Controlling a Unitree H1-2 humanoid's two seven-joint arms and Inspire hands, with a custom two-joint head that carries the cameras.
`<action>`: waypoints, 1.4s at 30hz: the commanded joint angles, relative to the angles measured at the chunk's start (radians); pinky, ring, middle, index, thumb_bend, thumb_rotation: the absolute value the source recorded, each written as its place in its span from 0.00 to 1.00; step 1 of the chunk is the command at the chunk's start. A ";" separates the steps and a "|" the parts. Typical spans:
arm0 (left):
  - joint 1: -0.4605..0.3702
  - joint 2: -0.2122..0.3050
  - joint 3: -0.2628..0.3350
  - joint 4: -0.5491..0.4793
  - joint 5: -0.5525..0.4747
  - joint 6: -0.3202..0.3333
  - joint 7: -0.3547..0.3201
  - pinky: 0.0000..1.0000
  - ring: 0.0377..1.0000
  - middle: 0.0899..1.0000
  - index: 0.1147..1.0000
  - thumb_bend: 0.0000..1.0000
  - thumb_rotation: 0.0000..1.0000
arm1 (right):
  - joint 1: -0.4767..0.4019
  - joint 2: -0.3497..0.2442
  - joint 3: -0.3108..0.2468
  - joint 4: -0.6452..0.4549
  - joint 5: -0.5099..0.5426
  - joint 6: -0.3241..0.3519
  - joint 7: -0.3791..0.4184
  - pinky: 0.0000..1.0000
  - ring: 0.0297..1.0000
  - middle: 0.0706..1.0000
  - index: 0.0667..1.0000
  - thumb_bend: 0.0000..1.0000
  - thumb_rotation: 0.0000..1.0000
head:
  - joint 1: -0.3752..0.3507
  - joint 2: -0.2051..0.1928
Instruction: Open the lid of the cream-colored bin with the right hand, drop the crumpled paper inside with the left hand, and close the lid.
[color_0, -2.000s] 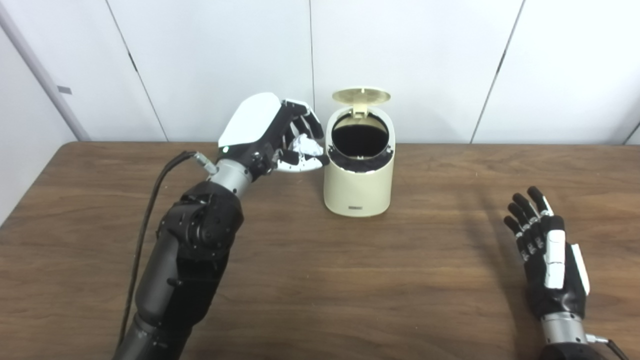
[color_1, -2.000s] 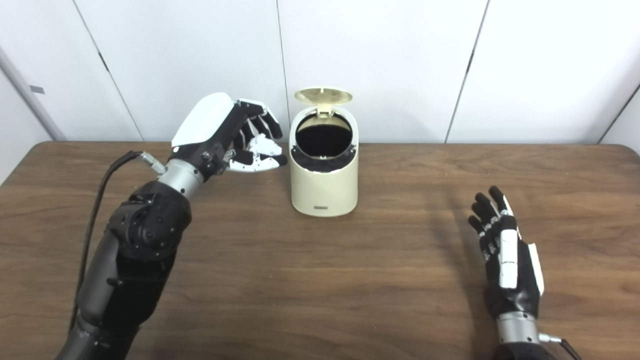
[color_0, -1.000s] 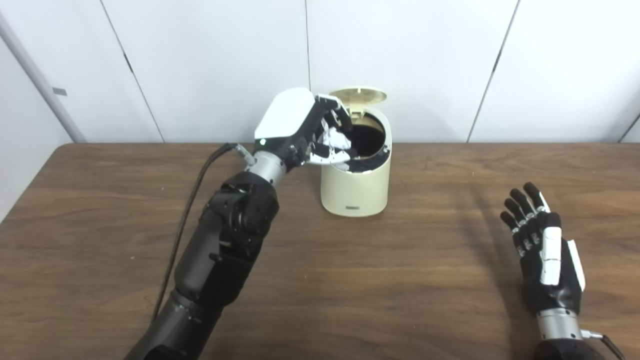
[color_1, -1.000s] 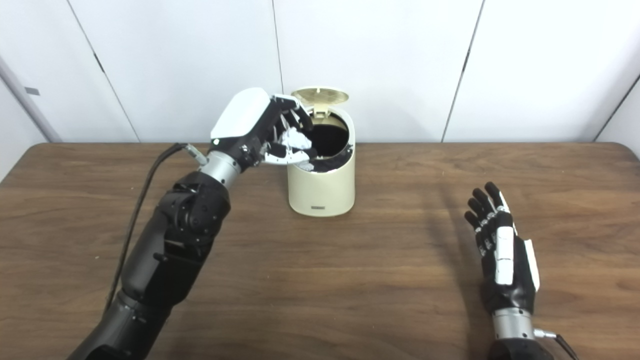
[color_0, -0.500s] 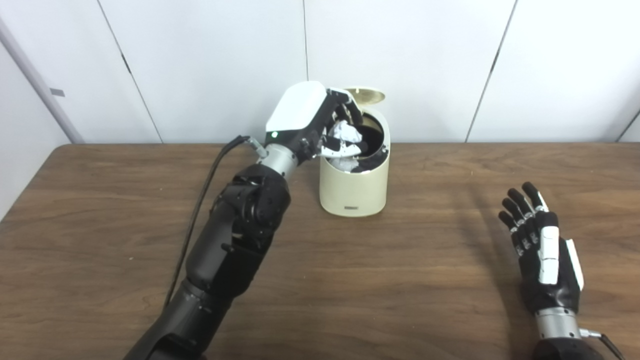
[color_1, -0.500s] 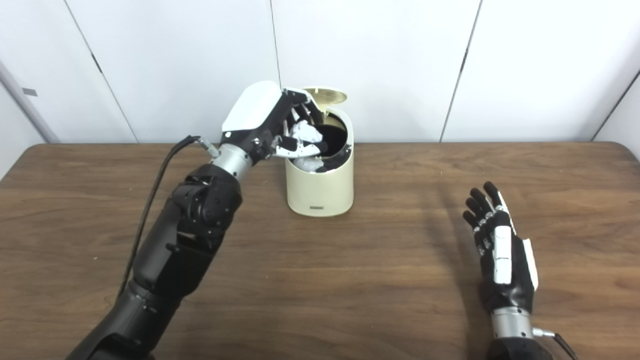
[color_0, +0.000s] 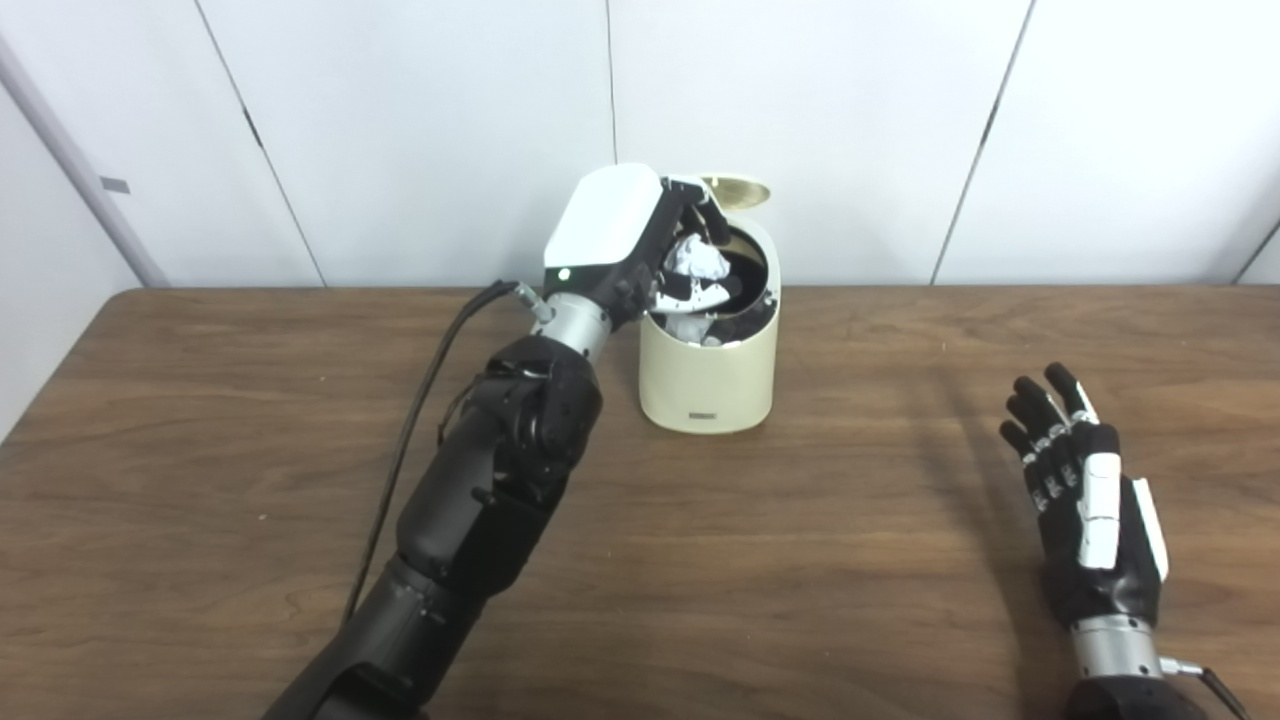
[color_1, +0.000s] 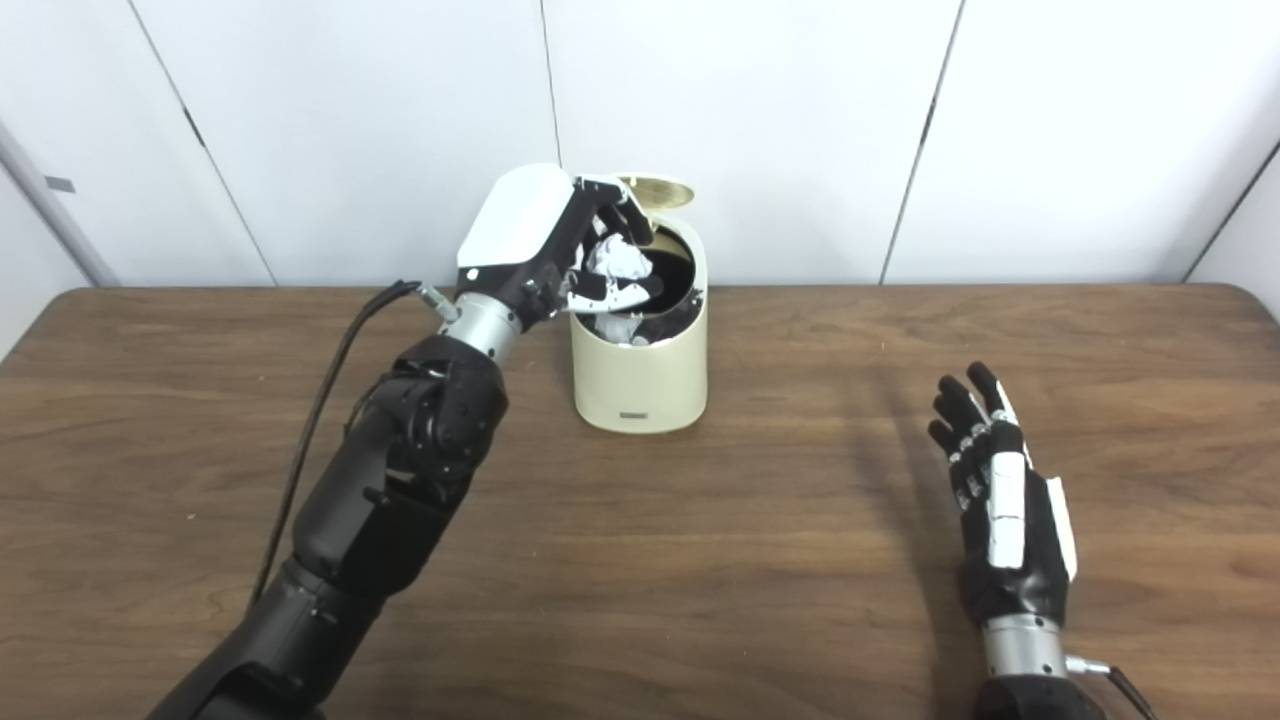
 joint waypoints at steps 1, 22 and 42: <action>-0.059 -0.001 -0.004 0.002 0.026 -0.034 0.056 0.27 0.39 0.49 0.47 0.47 0.00 | 0.041 0.026 0.015 0.054 0.010 -0.027 0.008 0.91 0.91 0.88 0.92 0.52 0.95 | -0.001 0.000; -0.080 -0.009 -0.047 0.162 0.070 -0.087 0.186 0.26 0.40 0.52 0.47 0.46 0.00 | 0.051 0.020 0.011 0.042 0.022 -0.021 0.011 0.93 0.93 0.90 0.93 0.49 0.99 | -0.007 -0.003; -0.080 0.007 -0.096 0.187 0.127 -0.071 0.165 0.41 0.39 0.45 0.44 0.50 0.00 | 0.053 0.021 0.015 0.045 0.017 -0.028 0.007 0.90 0.90 0.84 0.93 0.49 1.00 | -0.010 0.001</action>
